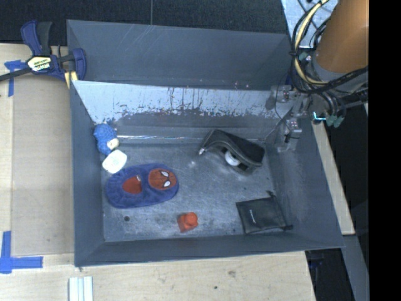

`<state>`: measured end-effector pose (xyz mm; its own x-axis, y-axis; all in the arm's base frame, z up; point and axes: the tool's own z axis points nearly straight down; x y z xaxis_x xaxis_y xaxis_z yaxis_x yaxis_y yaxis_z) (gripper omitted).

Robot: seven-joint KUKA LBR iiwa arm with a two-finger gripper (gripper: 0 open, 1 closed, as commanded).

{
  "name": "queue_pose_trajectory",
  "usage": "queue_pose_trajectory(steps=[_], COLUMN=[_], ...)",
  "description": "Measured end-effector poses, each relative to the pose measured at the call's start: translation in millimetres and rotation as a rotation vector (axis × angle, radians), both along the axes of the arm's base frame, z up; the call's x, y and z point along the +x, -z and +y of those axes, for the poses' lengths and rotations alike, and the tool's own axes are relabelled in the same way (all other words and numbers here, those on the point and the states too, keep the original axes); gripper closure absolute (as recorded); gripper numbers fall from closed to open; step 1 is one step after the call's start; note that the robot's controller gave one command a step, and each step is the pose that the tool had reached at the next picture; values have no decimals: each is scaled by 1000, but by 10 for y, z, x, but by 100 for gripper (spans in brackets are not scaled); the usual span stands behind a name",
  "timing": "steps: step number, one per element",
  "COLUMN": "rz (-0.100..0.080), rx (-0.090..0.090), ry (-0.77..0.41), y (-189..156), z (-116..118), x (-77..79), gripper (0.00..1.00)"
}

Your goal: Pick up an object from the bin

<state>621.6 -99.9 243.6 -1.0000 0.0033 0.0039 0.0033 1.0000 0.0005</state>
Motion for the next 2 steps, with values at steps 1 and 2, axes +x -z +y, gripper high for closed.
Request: queue_pose_trajectory(steps=[1, 2], rz=[-44, -34], rx=[-5, -4], ry=[51, 47], y=[1651, 1618], z=[338, 344], x=[-56, -64], gripper=[0, 100])
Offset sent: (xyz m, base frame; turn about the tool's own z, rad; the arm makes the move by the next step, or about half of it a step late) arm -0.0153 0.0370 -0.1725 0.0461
